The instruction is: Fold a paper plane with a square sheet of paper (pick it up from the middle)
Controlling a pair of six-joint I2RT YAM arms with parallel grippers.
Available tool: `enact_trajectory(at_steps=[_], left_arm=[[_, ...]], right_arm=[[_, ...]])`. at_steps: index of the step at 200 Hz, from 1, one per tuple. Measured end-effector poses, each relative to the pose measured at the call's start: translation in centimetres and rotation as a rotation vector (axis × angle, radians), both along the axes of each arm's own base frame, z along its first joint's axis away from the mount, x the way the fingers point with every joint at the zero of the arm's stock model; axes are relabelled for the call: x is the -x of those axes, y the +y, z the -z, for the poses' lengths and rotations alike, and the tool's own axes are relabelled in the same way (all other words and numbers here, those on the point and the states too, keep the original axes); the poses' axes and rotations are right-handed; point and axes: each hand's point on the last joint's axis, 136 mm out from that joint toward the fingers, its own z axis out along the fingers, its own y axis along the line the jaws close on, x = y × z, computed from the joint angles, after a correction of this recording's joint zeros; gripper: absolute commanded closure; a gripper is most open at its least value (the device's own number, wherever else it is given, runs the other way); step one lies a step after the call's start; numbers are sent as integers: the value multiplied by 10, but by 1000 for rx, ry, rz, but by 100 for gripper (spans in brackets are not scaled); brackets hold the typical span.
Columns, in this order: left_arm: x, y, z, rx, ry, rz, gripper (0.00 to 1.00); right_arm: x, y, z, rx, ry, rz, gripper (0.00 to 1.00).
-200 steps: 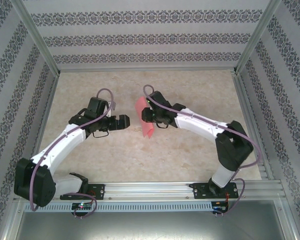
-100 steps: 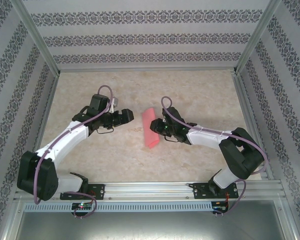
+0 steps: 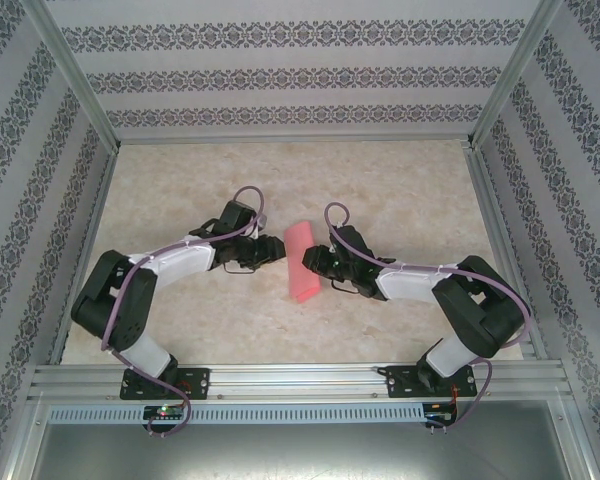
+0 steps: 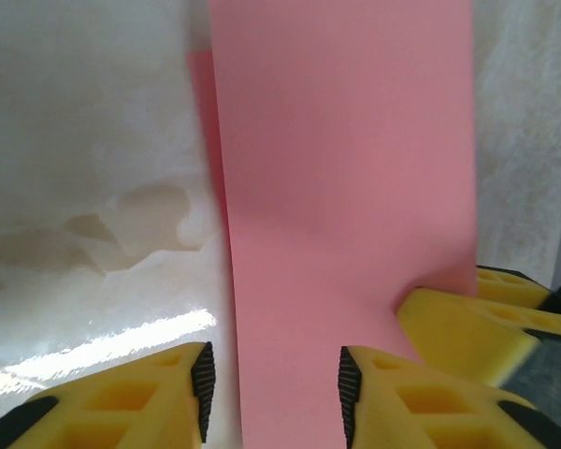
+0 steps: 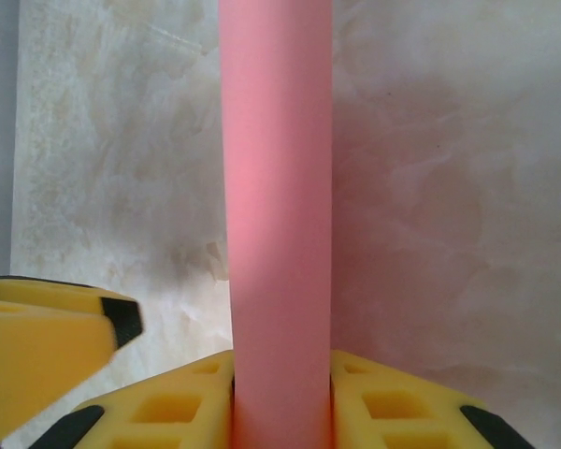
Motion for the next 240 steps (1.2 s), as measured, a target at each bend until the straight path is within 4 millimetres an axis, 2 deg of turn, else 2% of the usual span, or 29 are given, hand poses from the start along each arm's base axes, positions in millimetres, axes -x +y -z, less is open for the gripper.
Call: enact_trajectory(at_steps=[22, 61, 105, 130, 185, 240], left_arm=[[2, -12, 13, -6, 22, 24, 72], [0, -25, 28, -6, 42, 44, 76], [-4, -30, 41, -8, 66, 53, 76], [-4, -33, 47, -9, 80, 59, 76], [-5, -42, 44, 14, 74, 83, 76], [-5, -49, 44, 31, 77, 99, 74]], right_arm=[[0, 0, 1, 2, -3, 0, 71], [1, -2, 4, 8, -1, -1, 69], [1, -5, 6, 17, -2, 0, 67], [3, -7, 10, 44, 3, -11, 63], [10, -27, 17, 142, 24, -27, 56], [-1, -43, 0, 253, -18, -84, 53]])
